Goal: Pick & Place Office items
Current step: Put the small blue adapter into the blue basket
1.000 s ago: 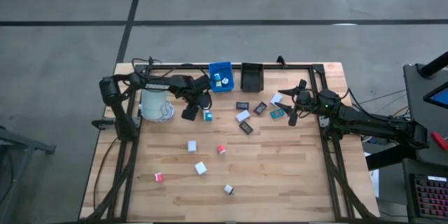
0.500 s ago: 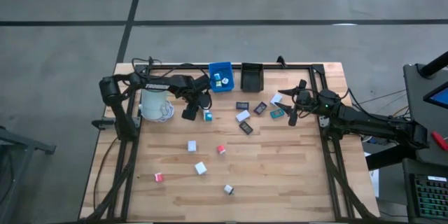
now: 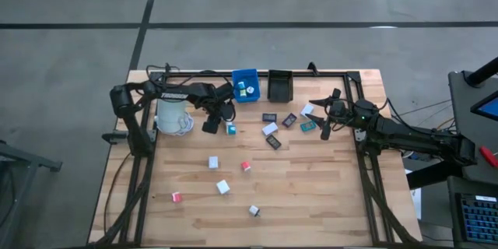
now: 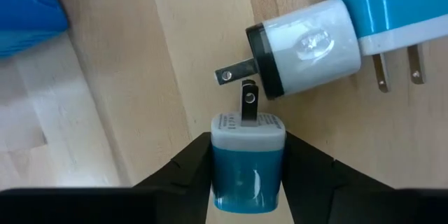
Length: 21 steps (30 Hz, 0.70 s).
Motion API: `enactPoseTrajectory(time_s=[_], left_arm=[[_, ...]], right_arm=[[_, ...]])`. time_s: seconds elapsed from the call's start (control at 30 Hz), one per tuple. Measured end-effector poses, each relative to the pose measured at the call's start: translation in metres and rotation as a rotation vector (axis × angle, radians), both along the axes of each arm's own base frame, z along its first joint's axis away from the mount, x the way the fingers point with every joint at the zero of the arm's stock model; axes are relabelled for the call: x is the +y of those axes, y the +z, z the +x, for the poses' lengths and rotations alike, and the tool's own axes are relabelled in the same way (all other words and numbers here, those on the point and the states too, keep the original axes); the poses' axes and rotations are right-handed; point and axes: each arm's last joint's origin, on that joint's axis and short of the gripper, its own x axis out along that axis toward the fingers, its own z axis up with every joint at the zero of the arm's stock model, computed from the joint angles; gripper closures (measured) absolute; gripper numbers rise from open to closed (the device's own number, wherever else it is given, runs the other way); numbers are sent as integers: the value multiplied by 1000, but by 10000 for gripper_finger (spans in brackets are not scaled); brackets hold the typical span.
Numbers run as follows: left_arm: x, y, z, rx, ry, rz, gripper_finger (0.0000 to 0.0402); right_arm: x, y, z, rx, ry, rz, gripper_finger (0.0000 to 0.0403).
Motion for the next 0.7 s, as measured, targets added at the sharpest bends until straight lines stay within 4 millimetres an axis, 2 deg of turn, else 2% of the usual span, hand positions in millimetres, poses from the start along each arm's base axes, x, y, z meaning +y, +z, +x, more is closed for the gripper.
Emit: enactPoseTrajectory(time_s=[0.37,0.53,0.7], left_arm=[[-3,45,-6,-105,48,37,258],[-5,69,-8,-217,220,4,257],[-1,90,-1,-312,366,-26,259]], right_arm=[[0,0,0,1,0,0,147],[0,0,0,2,0,1,147],[0,0,0,2,0,1,147]])
